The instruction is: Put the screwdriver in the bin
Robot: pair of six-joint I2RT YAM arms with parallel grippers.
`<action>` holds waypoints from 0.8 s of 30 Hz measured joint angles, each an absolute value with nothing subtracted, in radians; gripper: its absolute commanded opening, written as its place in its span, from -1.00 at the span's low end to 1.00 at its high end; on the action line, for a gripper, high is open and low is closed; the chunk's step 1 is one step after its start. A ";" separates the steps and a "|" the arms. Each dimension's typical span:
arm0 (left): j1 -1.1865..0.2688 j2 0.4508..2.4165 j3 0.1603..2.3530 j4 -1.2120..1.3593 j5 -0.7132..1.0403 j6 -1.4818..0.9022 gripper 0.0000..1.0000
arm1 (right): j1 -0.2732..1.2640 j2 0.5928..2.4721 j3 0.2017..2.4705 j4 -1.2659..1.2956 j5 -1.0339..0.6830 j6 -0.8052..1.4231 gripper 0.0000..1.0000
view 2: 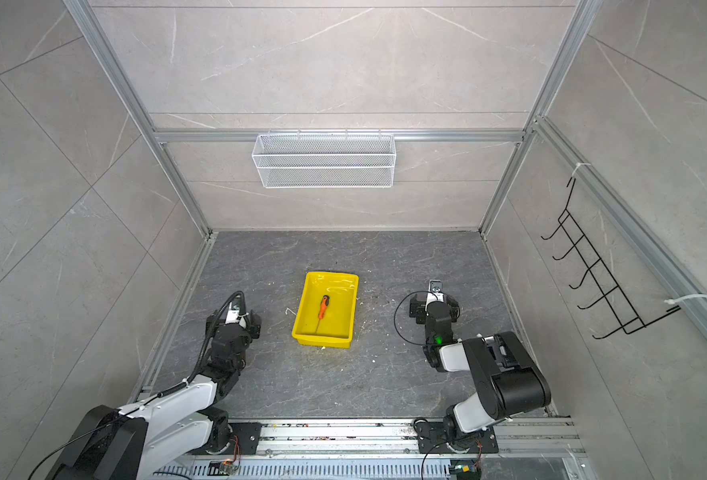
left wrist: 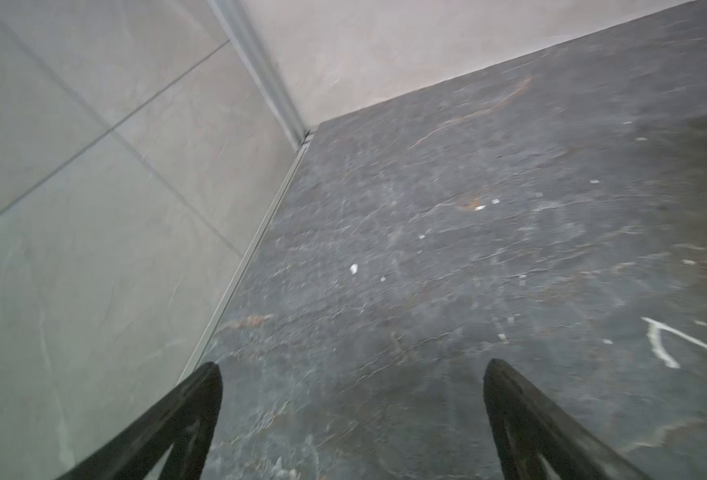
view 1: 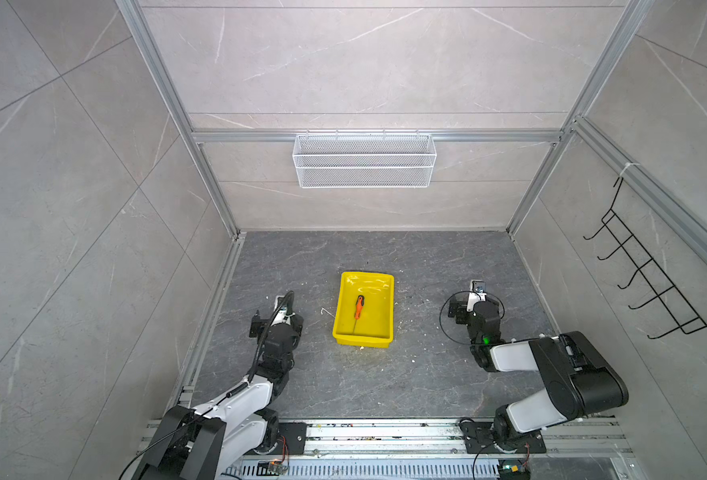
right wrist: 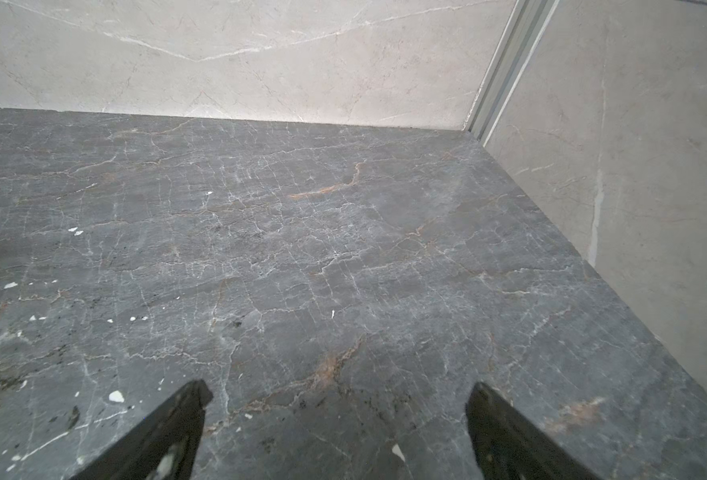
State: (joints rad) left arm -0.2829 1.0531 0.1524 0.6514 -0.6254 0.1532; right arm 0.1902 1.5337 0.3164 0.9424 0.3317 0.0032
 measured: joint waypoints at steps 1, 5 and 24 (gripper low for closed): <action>-0.246 1.055 0.152 0.654 -0.608 0.129 1.00 | 0.190 1.534 0.316 0.942 0.332 0.003 0.98; -0.171 1.110 0.153 0.730 -0.564 0.067 1.00 | 0.190 1.534 0.316 0.942 0.332 0.003 0.99; -0.091 1.541 0.205 1.055 -0.352 0.052 1.00 | 0.190 1.534 0.316 0.942 0.332 0.003 0.99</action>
State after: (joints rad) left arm -0.0914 1.5414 0.2050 1.0550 -0.3515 0.0525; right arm 0.1902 1.5337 0.3164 0.9424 0.3317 0.0032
